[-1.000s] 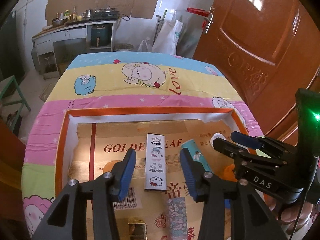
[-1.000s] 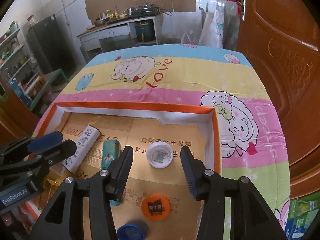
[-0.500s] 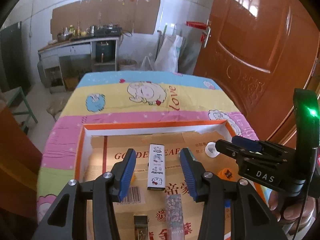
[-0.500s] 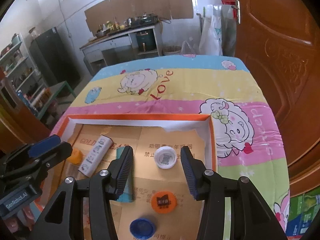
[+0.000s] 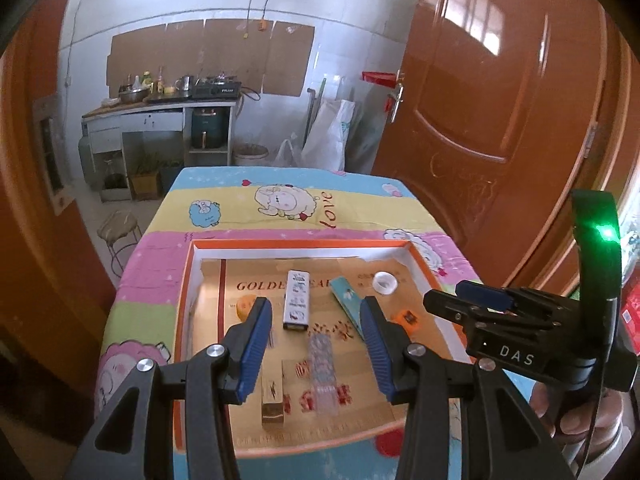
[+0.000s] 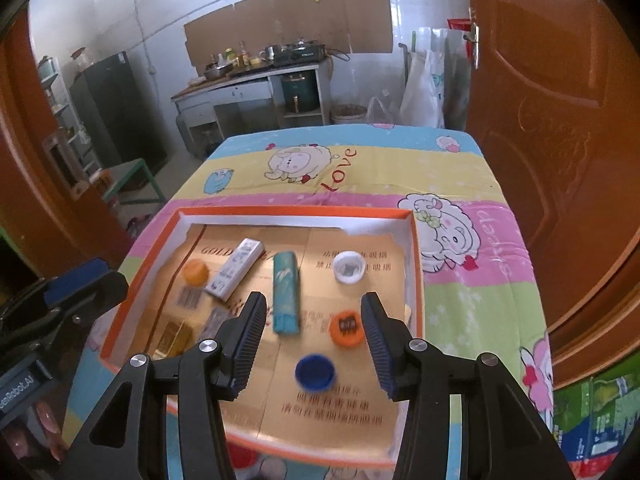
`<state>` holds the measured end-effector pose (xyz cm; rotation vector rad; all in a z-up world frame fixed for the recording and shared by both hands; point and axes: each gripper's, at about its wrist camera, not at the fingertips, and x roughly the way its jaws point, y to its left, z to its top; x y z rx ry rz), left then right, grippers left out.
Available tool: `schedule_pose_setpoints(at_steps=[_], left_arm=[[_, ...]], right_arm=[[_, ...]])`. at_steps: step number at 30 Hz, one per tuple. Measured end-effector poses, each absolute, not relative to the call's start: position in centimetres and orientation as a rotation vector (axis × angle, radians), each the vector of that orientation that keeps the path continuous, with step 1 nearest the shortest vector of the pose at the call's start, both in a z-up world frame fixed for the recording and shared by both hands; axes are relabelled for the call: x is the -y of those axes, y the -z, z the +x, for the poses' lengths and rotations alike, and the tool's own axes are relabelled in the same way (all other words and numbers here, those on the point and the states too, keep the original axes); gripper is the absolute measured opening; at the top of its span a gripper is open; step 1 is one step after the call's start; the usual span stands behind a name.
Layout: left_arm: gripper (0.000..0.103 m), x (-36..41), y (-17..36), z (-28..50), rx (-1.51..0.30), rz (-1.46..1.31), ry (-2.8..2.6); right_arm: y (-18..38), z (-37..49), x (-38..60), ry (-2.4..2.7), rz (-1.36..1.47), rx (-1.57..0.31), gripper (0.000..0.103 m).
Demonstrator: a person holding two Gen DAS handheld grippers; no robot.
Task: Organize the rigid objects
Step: 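Lift both open tools up out of the tray, then move both open tools back toward the red and black caps on the sheet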
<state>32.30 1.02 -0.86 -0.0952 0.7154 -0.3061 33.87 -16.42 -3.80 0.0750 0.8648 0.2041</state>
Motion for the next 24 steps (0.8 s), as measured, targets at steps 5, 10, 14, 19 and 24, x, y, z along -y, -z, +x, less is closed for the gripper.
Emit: schedule_pose_setpoints(at_steps=[5, 10, 14, 19, 24], left_arm=[[0.046, -1.3, -0.2, 29.6, -0.677, -0.072, 0.283], [0.046, -1.4, -0.8, 26.5, -0.636, -0.041, 0.253], [0.046, -1.6, -0.7, 23.6, -0.617, -0.043, 0.248], [0.046, -1.8, 0.2, 20.2, -0.604, -0.047, 0.247], [0.046, -1.9, 1.5, 17.4, -0.596, -0.040, 0.233]], right_arm=[[2.9, 31.4, 16.5, -0.203, 0.077, -0.844, 0.051], [2.4, 28.5, 16.3, -0.194, 0.067, -0.818, 0.051], [2.2, 25.7, 16.0, -0.202, 0.065, -0.792, 0.051], [2.4, 21.5, 15.3, -0.192, 0.049, -0.738, 0.051], [3.1, 17.7, 14.4, -0.193, 0.051, -0.703, 0.051]])
